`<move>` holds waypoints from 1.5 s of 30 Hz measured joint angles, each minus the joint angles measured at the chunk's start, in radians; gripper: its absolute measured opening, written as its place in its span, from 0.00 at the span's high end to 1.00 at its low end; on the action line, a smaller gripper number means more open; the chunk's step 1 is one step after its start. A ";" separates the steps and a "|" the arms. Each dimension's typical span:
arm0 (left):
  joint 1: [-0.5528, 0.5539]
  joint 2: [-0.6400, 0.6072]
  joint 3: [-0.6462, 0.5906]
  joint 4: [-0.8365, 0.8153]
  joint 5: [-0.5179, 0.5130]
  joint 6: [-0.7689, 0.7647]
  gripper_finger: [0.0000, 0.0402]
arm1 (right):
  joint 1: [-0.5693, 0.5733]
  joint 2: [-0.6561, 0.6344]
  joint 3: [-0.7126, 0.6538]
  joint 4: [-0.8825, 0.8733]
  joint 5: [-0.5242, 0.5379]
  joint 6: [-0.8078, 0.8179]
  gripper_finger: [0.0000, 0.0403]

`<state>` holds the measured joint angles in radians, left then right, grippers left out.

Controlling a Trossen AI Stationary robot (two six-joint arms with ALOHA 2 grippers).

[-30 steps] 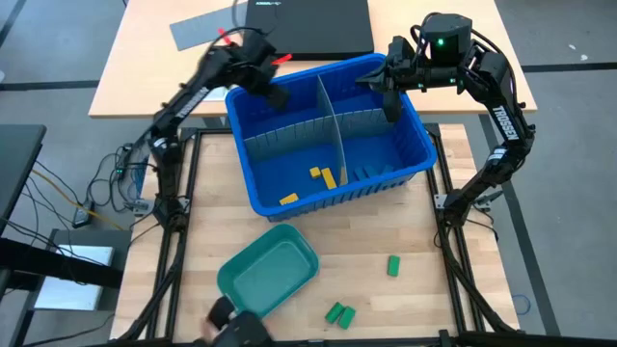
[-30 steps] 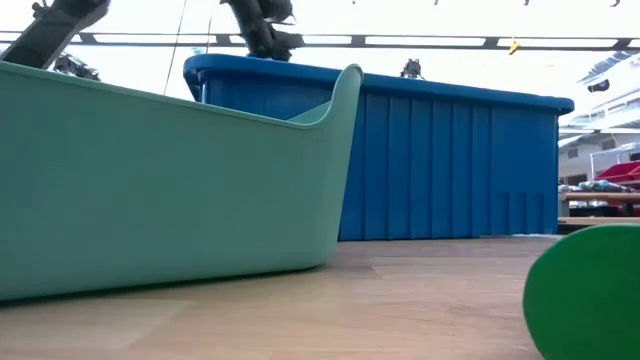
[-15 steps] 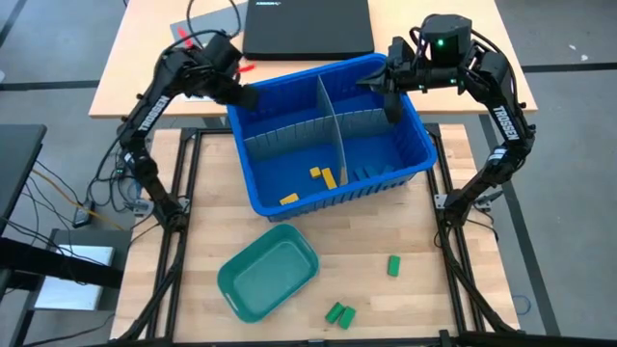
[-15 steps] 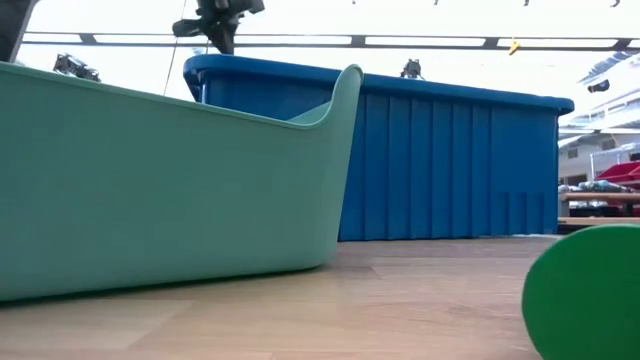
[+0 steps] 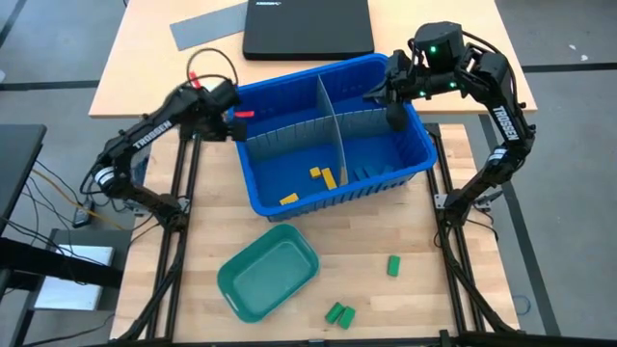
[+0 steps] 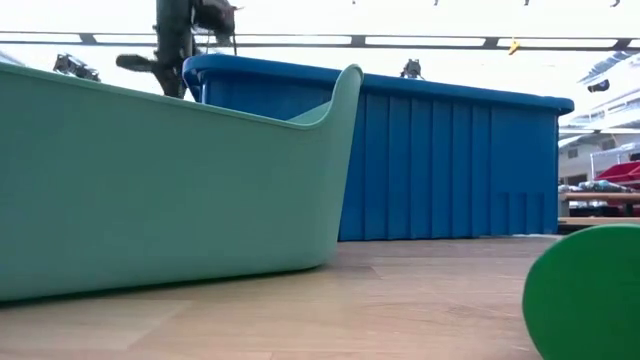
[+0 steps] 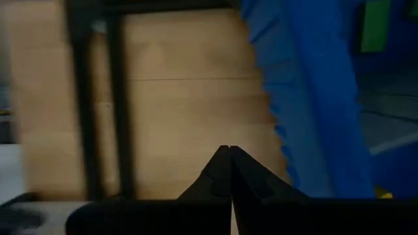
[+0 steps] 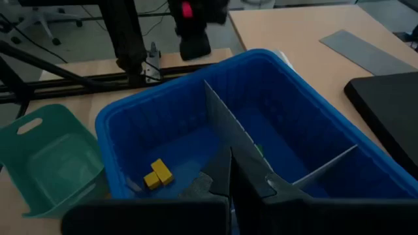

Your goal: Sort Items/Unsort Items

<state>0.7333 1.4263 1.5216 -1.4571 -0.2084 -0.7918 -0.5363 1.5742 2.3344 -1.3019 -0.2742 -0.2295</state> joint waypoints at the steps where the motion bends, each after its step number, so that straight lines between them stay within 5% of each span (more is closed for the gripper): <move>1: 0.000 -0.006 -0.047 0.055 0.023 0.002 1.00 | 0.004 0.000 0.000 0.000 0.000 0.000 1.00; 6: -0.002 -0.014 -0.208 0.309 0.079 0.005 1.00 | 0.019 0.000 0.000 0.001 0.000 0.010 1.00; 10: 0.008 -0.011 -0.253 0.450 0.000 -0.002 1.00 | 0.037 0.000 0.000 0.007 0.002 0.054 1.00; 21: 0.134 -0.006 -0.231 0.643 -0.025 0.182 1.00 | 0.087 0.000 0.000 0.043 0.056 0.106 1.00; 30: 0.226 -0.004 -0.223 0.922 0.097 0.241 1.00 | 0.098 0.000 0.000 0.054 0.057 0.129 1.00; 45: 0.363 0.077 -0.222 1.061 0.209 0.402 1.00 | 0.098 0.000 0.000 0.079 0.073 0.151 1.00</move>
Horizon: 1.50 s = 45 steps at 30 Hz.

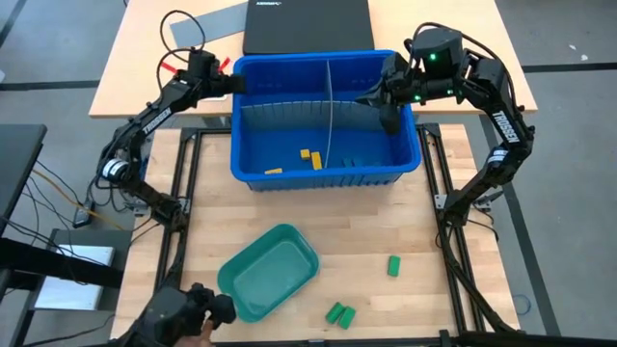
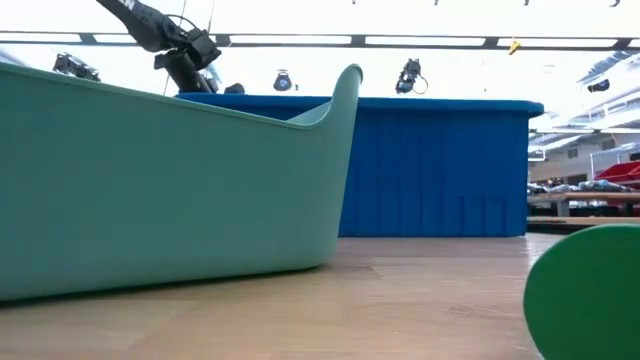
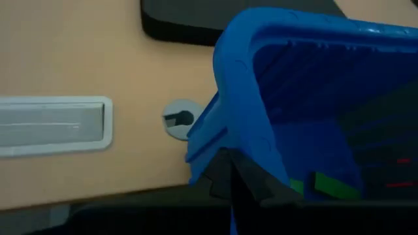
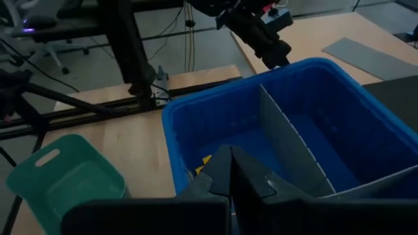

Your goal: Sort Items/Unsort Items

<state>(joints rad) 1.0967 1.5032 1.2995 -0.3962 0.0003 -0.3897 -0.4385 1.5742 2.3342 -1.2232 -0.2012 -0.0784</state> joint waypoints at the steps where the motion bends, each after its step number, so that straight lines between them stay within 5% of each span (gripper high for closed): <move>1: 0.005 0.002 0.000 0.004 0.007 0.005 1.00 | 0.000 0.000 0.000 0.002 0.001 0.001 1.00; 7: 0.016 0.006 0.034 -0.006 0.026 0.060 1.00 | 0.000 0.000 0.000 0.033 0.003 0.020 1.00; 14: 0.031 0.000 0.262 -0.119 0.106 0.154 1.00 | 0.023 -0.007 0.000 0.016 0.005 0.035 1.00; 23: -0.025 -0.010 0.577 -0.256 0.181 0.173 1.00 | 0.261 -0.009 -0.029 -0.234 0.050 0.239 1.00; 32: -0.175 -0.017 0.560 -0.229 0.334 0.151 1.00 | 0.592 -0.012 -0.288 -0.225 0.180 0.634 1.00; 45: -0.380 -0.019 0.386 0.226 0.552 -0.001 1.00 | 0.906 -0.011 -0.658 0.090 0.417 1.363 1.00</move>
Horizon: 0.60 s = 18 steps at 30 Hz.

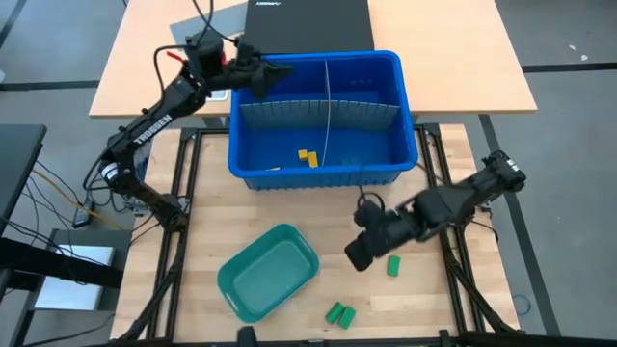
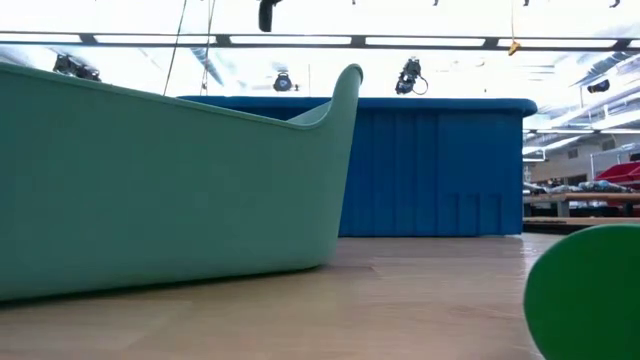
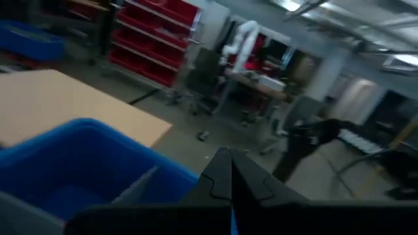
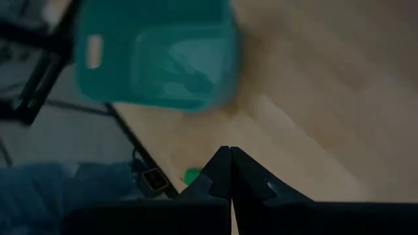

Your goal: Sort Items/Unsort Items

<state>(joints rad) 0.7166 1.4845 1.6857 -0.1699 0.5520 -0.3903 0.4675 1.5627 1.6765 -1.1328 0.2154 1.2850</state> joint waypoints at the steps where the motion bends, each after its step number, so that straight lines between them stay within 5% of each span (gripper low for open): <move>1: -0.008 0.000 -0.007 0.015 0.013 -0.011 1.00 | 0.015 0.000 -0.030 -0.002 0.012 0.069 1.00; 9: -0.038 0.001 -0.042 0.017 0.070 -0.018 1.00 | 0.090 0.005 -0.264 0.005 -0.076 0.550 0.98; 18: -0.038 0.000 -0.048 0.021 0.090 -0.023 1.00 | 0.115 0.006 -0.508 0.079 -0.177 0.810 0.85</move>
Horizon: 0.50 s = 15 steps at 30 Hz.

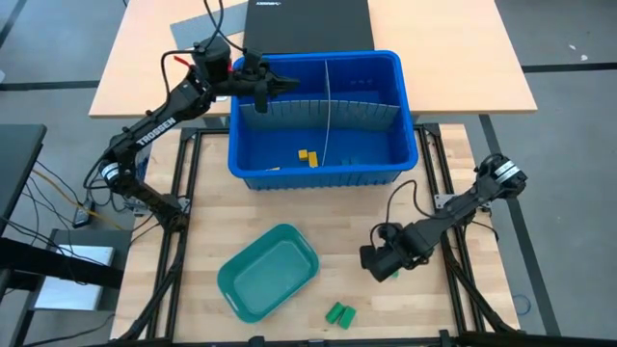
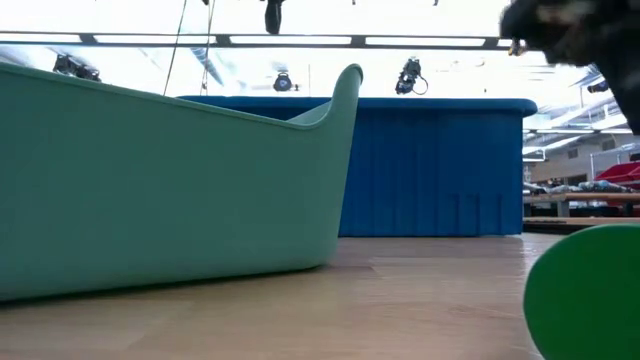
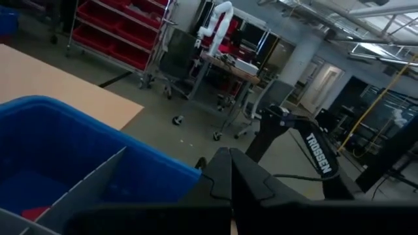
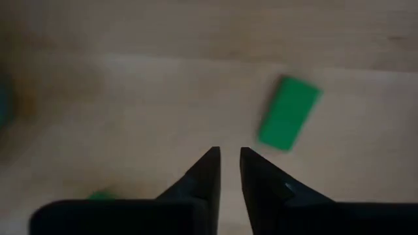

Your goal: Sort Items/Unsort Items

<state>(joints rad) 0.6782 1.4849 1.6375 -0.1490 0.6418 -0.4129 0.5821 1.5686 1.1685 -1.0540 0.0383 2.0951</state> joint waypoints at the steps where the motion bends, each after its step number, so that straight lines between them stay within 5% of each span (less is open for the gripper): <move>1: 0.000 0.000 0.000 0.000 0.000 0.000 1.00 | 0.001 0.000 -0.020 -0.007 -0.005 0.025 0.83; 15: 0.001 0.000 0.000 -0.002 0.000 0.016 1.00 | 0.001 0.000 -0.244 0.077 -0.121 0.188 0.53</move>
<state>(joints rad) 0.6788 1.4849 1.6375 -0.1505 0.6415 -0.3965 0.5834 1.5684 0.9246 -0.9773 -0.0824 2.2826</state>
